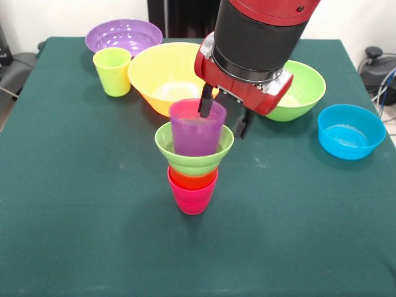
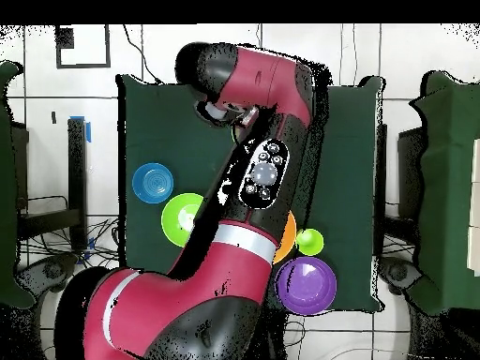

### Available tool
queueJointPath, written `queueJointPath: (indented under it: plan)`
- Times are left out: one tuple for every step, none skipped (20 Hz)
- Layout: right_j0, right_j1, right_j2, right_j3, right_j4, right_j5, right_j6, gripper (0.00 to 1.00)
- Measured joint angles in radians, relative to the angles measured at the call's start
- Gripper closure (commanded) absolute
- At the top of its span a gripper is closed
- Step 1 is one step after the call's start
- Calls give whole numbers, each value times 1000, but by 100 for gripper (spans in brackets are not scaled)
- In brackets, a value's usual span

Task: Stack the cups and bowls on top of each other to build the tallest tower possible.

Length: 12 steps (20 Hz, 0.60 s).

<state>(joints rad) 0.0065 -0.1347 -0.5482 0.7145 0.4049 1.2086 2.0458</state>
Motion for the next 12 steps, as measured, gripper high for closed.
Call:
queueJointPath:
  plan:
    - [0,0,0,0,0,0,0,0]
    - [0,0,0,0,0,0,0,0]
    - [0,0,0,0,0,0,0,0]
    - [0,0,0,0,0,0,0,0]
    - [0,0,0,0,0,0,0,100]
    - [0,0,0,0,0,0,0,100]
    - [0,0,0,0,0,0,0,100]
    - [0,0,0,0,0,0,0,100]
    - [0,0,0,0,0,0,0,100]
    - [0,0,0,0,0,0,0,100]
    - [0,0,0,0,0,0,0,100]
    - [0,0,0,0,0,0,0,100]
